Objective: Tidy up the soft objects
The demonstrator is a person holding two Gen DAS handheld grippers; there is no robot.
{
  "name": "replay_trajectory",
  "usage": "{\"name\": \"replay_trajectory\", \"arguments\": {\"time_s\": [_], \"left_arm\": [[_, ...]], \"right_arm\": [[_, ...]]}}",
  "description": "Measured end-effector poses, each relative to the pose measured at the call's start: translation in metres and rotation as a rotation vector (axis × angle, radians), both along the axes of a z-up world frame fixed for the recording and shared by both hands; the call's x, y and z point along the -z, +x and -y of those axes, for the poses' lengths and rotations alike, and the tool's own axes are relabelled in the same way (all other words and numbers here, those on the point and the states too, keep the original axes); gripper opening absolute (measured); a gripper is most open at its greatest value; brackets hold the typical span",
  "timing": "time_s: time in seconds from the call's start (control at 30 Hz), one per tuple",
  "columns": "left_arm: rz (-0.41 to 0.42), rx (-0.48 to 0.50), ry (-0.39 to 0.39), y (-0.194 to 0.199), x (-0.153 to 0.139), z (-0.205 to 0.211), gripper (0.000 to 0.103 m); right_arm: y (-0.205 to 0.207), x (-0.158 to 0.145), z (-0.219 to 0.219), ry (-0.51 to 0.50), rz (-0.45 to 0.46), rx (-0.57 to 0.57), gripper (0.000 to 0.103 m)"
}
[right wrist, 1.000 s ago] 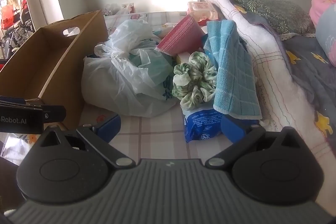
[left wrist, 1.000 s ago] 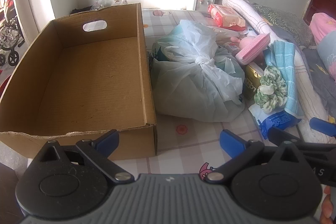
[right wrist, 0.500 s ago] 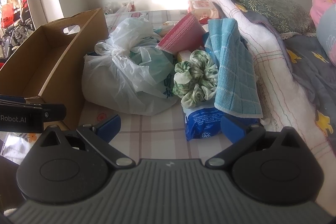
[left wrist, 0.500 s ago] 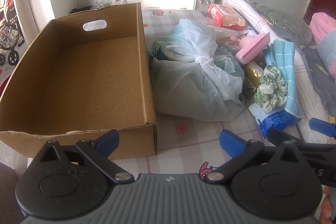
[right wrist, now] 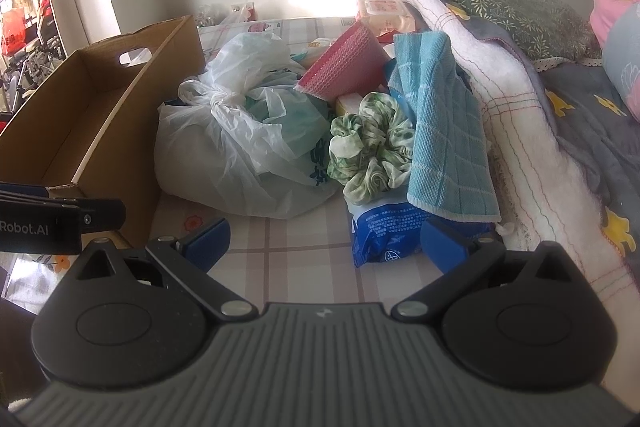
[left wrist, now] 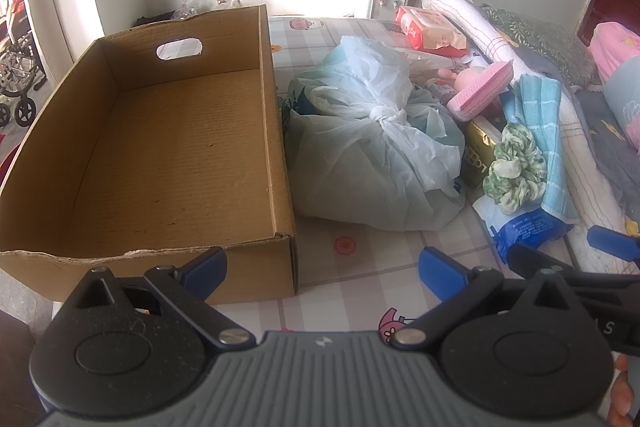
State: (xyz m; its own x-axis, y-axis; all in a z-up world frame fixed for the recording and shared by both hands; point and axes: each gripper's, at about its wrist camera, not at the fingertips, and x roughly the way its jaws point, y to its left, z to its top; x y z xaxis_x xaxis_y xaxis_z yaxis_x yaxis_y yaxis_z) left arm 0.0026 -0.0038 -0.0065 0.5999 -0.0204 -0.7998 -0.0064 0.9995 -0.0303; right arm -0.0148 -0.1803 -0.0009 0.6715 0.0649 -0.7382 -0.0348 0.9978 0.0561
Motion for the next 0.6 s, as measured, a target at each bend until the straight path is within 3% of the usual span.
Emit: {"name": "replay_trajectory", "arguments": {"time_s": [0.6], "left_arm": [[-0.007,0.003,-0.002,-0.0006,0.0008,0.0011,0.103]], "right_arm": [[-0.0010,0.0016,-0.0005,0.000,-0.002,0.001,0.102]]}}
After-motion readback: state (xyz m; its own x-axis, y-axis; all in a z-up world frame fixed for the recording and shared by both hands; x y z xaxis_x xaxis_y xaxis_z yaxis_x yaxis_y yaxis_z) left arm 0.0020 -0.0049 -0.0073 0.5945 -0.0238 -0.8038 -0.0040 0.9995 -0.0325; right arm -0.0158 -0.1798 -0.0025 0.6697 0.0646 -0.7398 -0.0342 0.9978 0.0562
